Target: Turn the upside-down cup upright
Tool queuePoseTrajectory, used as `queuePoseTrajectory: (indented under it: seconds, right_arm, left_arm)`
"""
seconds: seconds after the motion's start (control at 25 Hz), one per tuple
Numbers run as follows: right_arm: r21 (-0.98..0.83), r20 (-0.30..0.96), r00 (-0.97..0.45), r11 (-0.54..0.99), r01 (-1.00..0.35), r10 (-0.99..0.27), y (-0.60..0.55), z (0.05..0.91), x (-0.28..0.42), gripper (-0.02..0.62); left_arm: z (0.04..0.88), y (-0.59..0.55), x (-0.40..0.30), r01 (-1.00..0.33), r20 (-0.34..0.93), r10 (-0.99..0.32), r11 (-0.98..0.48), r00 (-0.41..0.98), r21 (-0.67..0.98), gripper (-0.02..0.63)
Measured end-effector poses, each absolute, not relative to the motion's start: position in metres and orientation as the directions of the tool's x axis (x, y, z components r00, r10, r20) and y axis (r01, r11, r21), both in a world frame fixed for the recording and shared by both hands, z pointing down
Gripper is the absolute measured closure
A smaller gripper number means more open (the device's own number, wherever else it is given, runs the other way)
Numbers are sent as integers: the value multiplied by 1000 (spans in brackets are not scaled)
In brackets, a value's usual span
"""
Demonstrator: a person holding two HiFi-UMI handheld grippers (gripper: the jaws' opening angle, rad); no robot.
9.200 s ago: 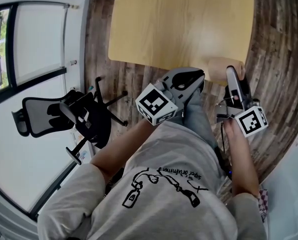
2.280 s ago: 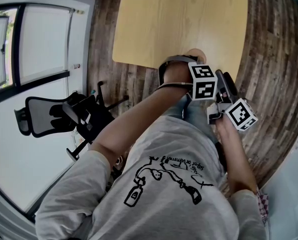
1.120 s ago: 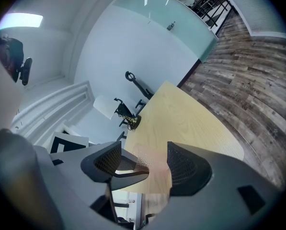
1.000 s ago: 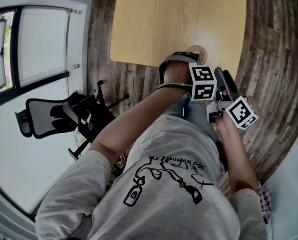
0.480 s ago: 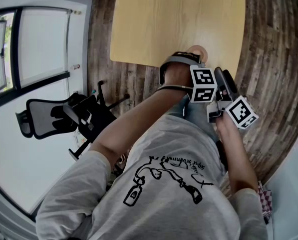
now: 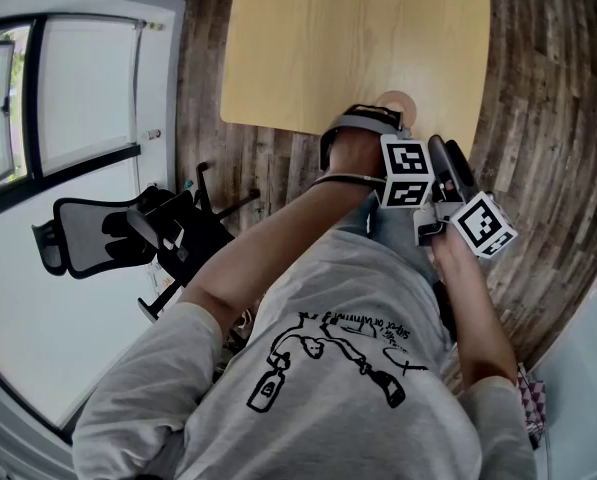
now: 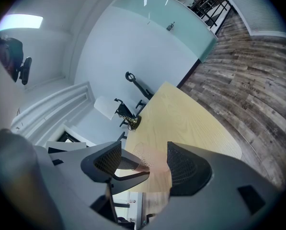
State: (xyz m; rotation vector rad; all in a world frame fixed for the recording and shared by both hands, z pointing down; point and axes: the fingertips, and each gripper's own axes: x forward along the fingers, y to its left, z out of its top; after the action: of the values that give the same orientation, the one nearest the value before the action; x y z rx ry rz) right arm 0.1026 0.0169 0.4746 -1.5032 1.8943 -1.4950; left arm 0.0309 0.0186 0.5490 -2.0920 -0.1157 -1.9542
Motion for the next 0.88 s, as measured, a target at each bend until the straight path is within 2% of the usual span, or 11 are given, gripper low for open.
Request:
queuePoseTrajectory:
  seconds: [0.88]
  right_arm:
    - [-847,344,-420,-85,-525,-840,18,474,103,290]
  left_arm:
    - [542,25,31,234,987,-128,-961,102,-148,566]
